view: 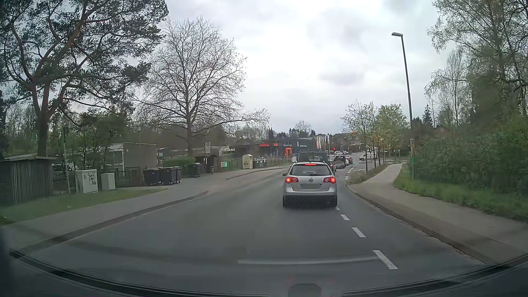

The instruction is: Follow the waypoints while adhering to traffic rules and regulations

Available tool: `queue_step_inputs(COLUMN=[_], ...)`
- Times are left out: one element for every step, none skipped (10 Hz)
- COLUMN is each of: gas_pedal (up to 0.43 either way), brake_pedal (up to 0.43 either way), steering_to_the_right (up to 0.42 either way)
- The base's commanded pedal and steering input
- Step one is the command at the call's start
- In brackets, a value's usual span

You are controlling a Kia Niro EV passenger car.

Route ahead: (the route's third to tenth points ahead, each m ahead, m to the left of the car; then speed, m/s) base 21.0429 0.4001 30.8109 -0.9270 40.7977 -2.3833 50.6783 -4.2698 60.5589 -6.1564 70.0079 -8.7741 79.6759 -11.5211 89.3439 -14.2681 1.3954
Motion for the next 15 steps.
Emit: queue_step_inputs(gas_pedal=[0.000,0.000,0.000,0.000,0.000,0.000,0.000,0.000,0.000,0.000,0.000,0.000,0.000,0.000,0.000], brake_pedal=[0.000,0.000,0.000,0.000,0.000,0.000,0.000,0.000,0.000,0.000,0.000,0.006,0.000,0.000,0.000], steering_to_the_right=[0.031,0.031,0.031,0.031,0.031,0.031,0.031,0.031,0.031,0.031,0.031,0.031,0.031,0.031,0.031])
